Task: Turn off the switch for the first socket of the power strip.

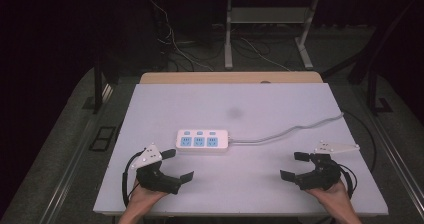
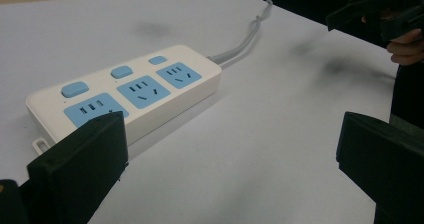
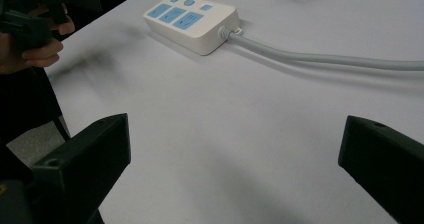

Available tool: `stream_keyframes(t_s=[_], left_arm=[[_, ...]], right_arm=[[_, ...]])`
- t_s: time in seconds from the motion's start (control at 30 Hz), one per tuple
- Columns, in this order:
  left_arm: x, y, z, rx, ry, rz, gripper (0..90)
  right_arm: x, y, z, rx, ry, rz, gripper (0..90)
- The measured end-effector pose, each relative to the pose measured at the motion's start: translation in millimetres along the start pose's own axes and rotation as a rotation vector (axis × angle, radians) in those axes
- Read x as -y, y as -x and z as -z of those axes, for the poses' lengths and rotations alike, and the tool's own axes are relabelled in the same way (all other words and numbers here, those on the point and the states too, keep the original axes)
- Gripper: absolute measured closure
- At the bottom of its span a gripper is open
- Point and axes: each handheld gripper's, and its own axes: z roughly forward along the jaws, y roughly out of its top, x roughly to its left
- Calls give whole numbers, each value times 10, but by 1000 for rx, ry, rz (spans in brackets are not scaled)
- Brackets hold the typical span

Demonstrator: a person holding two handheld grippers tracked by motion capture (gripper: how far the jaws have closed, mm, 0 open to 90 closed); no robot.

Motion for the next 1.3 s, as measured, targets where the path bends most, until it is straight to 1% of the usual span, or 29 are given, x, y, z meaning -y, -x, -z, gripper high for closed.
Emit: stream_keyframes(t_s=[0.43,0.57,0.77,0.87,1.03,1.13,1.3], left_arm=[[-10,2,-2,9,-9,1,0],[-17,15,12,5,-18,5,0],[-45,40,28,3,-24,-3,0],[-64,50,34,-3,-35,-15,0],[-105,84,38,-3,-57,-42,0],[-136,100,34,0,-73,-52,0],[-180,107,13,3,-95,-56,0]], right_arm=[[29,-11,-6,0,-11,-2,1],[34,-18,0,0,-12,-3,1],[44,-11,-2,2,-18,-10,1],[45,-11,-6,3,-21,-8,1],[45,-13,-4,3,-25,-8,1],[45,-10,-3,4,-27,-7,2],[43,-16,-2,1,-28,-3,1]])
